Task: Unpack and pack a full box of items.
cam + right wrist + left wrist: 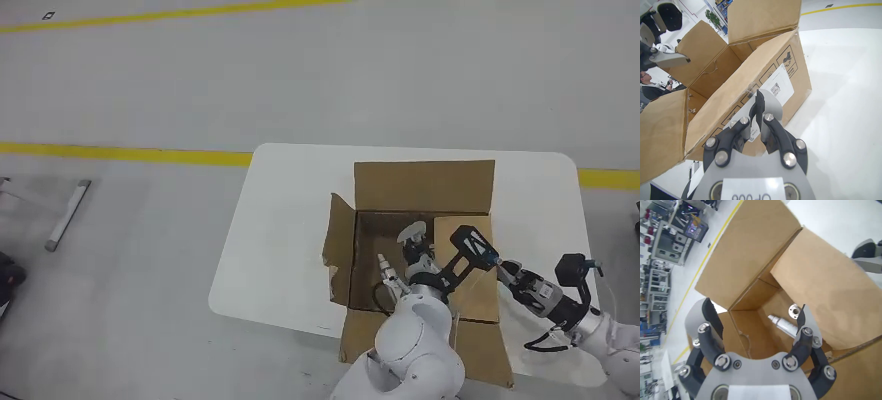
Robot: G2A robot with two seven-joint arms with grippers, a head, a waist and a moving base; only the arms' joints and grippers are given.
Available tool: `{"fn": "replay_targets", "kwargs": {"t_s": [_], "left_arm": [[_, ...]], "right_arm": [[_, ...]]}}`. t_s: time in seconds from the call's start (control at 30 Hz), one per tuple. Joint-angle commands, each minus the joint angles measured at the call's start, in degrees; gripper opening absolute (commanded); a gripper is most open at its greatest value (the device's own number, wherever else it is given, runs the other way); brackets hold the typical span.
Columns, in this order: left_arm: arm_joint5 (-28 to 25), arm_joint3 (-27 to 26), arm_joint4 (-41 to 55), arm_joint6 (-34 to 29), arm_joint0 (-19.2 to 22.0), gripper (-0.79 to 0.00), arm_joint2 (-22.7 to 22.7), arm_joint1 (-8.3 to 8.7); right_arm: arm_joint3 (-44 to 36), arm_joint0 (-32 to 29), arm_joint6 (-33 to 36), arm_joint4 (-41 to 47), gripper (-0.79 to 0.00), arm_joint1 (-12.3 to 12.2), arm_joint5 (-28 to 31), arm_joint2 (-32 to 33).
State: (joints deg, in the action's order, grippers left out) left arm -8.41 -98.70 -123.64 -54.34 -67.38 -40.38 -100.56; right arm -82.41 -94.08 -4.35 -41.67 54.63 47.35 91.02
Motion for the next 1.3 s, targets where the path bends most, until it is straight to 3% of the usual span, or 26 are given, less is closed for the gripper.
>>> {"fn": "replay_targets", "kwargs": {"t_s": [0.0, 0.27, 0.33, 0.47, 0.8, 1.2, 1.27], "left_arm": [[0.0, 0.0, -0.4, -0.1, 0.0, 0.0, 0.0, 0.02], [0.0, 0.0, -0.4, -0.1, 0.0, 0.0, 0.0, 0.02], [2.3, 1.0, 1.6, 0.3, -0.9, 0.0, -1.8, 0.01], [9.6, 2.9, 18.7, -2.8, -0.5, 0.0, -7.1, -1.23], [15.4, 13.3, 54.7, -4.6, 5.7, 0.0, -17.8, -3.49], [15.4, 13.3, 54.7, -4.6, 5.7, 0.0, -17.8, -3.49], [15.2, 13.6, 57.8, -2.2, 4.5, 0.0, -18.4, -3.47]], "right_arm": [[-0.1, -0.4, -0.3, 0.3, -0.785, -0.1, 0.1, 1.2], [-2.8, -3.4, -0.4, 0.0, -0.785, -0.4, -0.3, 5.8], [-3.5, -3.8, -0.1, 0.0, -0.785, -0.4, -0.5, 6.1], [-4.5, -4.0, 0.5, 0.0, -0.785, -0.3, -0.9, 6.3], [-5.2, -4.4, 1.1, 0.0, -0.785, 0.1, -1.2, 6.2], [-4.6, -3.8, 1.9, -0.1, -0.785, 0.4, -1.1, 5.7], [-4.6, -3.6, 2.1, -0.2, -0.785, 0.5, -1.1, 5.5]]}}
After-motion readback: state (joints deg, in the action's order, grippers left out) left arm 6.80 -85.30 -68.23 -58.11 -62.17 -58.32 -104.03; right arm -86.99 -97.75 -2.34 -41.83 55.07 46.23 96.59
